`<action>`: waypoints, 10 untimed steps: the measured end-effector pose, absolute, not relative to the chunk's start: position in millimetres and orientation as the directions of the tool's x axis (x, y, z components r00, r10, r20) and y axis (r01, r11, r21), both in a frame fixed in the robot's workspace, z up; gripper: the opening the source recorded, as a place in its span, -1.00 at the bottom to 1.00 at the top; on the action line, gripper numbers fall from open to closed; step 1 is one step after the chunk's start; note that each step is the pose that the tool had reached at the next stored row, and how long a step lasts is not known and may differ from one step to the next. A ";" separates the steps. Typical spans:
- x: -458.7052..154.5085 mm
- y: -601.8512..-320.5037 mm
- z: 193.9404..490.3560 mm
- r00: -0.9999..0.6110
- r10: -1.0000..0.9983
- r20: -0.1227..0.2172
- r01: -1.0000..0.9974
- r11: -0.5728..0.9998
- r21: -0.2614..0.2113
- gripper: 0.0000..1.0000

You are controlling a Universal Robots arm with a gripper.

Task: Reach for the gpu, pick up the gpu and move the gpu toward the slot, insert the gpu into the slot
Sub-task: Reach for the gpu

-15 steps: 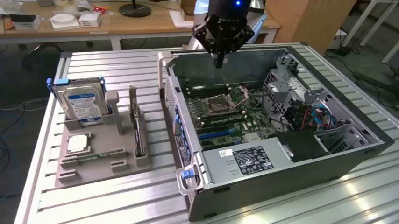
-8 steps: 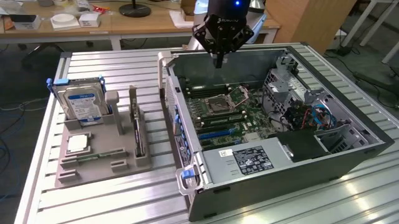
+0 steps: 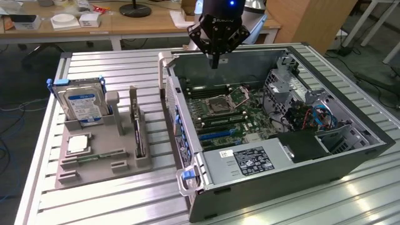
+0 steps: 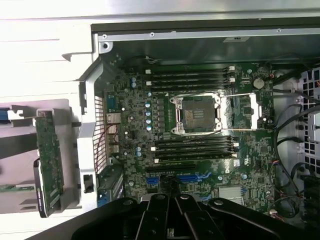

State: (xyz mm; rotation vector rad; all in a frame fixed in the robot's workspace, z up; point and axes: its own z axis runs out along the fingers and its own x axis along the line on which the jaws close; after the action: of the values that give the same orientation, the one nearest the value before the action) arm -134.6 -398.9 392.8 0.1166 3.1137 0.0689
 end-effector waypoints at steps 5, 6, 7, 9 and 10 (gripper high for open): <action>-141.5 -398.8 392.8 -0.997 0.075 -0.023 0.074 0.996 0.045 -0.80; -142.7 -398.8 392.8 -0.997 0.075 -0.023 0.074 0.996 0.045 -0.80; -143.9 -398.9 392.8 -0.997 0.075 -0.023 0.074 0.996 0.045 -0.80; -146.3 -398.8 392.8 -0.997 0.075 -0.023 0.074 0.996 0.045 -0.80; -147.5 -398.8 392.8 -0.997 0.075 -0.023 0.074 0.996 0.045 -0.80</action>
State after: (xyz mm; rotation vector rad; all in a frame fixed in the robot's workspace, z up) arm -147.5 -398.8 392.8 0.1167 3.1136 0.0689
